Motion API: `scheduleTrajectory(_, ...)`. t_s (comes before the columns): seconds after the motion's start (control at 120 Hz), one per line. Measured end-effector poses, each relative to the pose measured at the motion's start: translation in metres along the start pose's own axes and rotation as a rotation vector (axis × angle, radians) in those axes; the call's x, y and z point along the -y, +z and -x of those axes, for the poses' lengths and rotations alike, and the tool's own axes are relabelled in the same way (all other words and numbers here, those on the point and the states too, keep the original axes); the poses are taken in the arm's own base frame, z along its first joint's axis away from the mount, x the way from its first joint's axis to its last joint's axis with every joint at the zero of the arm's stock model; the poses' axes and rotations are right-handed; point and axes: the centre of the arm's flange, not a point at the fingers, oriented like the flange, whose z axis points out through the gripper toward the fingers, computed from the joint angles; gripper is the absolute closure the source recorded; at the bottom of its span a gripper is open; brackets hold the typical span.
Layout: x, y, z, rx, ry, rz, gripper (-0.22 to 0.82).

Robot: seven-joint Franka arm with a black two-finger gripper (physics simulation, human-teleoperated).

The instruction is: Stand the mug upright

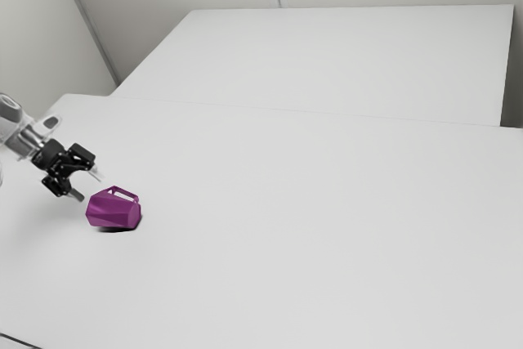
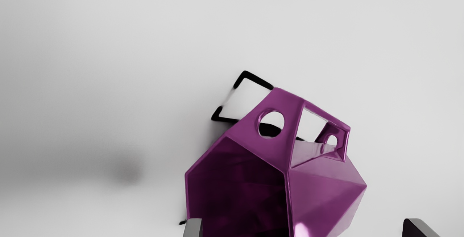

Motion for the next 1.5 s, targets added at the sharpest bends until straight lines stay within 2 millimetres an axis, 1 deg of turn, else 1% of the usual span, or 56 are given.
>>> scheduleTrajectory(0.1,0.003,0.012,-0.001,0.000,-0.001,0.044,0.00)
scheduleTrajectory(0.2,0.002,0.025,0.001,0.009,-0.008,0.099,0.00)
scheduleTrajectory(0.383,-0.001,0.039,0.005,0.028,-0.037,0.184,0.01)
scheduleTrajectory(0.417,-0.001,0.039,0.006,0.030,-0.041,0.191,0.05)
scheduleTrajectory(0.45,-0.002,0.040,0.006,0.032,-0.044,0.196,0.12)
scheduleTrajectory(0.542,-0.003,0.040,0.006,0.039,-0.054,0.200,0.36)
scheduleTrajectory(0.583,-0.003,0.040,0.007,0.041,-0.059,0.199,0.45)
scheduleTrajectory(0.675,-0.005,0.040,0.007,0.047,-0.069,0.198,0.59)
scheduleTrajectory(0.725,-0.006,0.040,0.006,0.050,-0.072,0.198,0.64)
scheduleTrajectory(0.85,-0.016,0.039,0.004,0.051,-0.071,0.197,0.71)
scheduleTrajectory(0.992,-0.020,0.040,0.003,0.055,-0.080,0.195,0.75)
scheduleTrajectory(1.025,-0.024,0.039,0.003,0.055,-0.076,0.191,0.75)
scheduleTrajectory(1.067,-0.036,0.039,0.002,0.062,-0.058,0.170,0.76)
scheduleTrajectory(1.1,-0.055,0.036,0.002,0.068,-0.026,0.131,0.76)
scheduleTrajectory(1.192,-0.113,0.031,0.006,0.082,0.086,-0.015,0.77)
scheduleTrajectory(1.267,-0.148,0.035,0.012,0.093,0.162,-0.148,0.78)
scheduleTrajectory(1.408,-0.194,0.058,0.037,0.076,0.282,-0.358,0.78)
scheduleTrajectory(1.5,-0.218,0.078,0.042,0.050,0.335,-0.448,0.78)
